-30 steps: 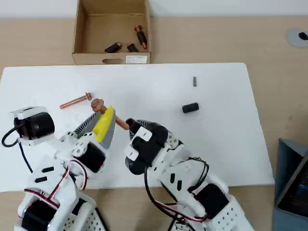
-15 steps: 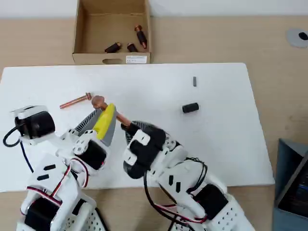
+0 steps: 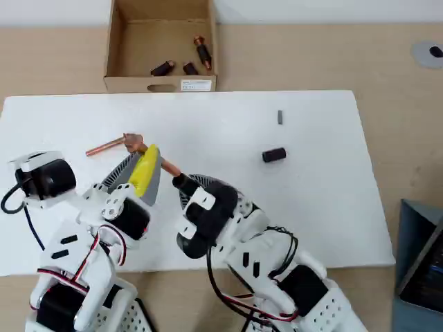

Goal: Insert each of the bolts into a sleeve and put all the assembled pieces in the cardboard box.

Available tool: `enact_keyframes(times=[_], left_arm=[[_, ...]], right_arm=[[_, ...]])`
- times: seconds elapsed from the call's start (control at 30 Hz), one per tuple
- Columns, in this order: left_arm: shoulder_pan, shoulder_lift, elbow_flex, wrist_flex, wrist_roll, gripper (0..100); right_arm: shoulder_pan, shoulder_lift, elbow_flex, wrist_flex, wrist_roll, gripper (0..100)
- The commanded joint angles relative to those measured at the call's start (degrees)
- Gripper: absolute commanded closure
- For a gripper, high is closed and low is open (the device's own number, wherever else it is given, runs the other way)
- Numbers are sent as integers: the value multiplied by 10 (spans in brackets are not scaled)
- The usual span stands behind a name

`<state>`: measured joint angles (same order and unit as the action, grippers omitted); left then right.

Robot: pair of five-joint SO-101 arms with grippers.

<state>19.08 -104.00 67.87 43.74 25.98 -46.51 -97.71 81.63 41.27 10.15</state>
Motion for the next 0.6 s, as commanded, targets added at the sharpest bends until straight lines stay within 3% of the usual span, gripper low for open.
enact_keyframes(times=[0.0, 0.3, 0.57], left_arm=[[-4, -5, -3, -11, -6, 998], [22, -6, -20, 57, -4, 998], [38, -6, -22, 57, -3, 998]], right_arm=[[-5, -6, -5, -18, 5, 989], [-4, -6, -1, -18, 5, 989], [-5, -6, -1, -18, 5, 989]])
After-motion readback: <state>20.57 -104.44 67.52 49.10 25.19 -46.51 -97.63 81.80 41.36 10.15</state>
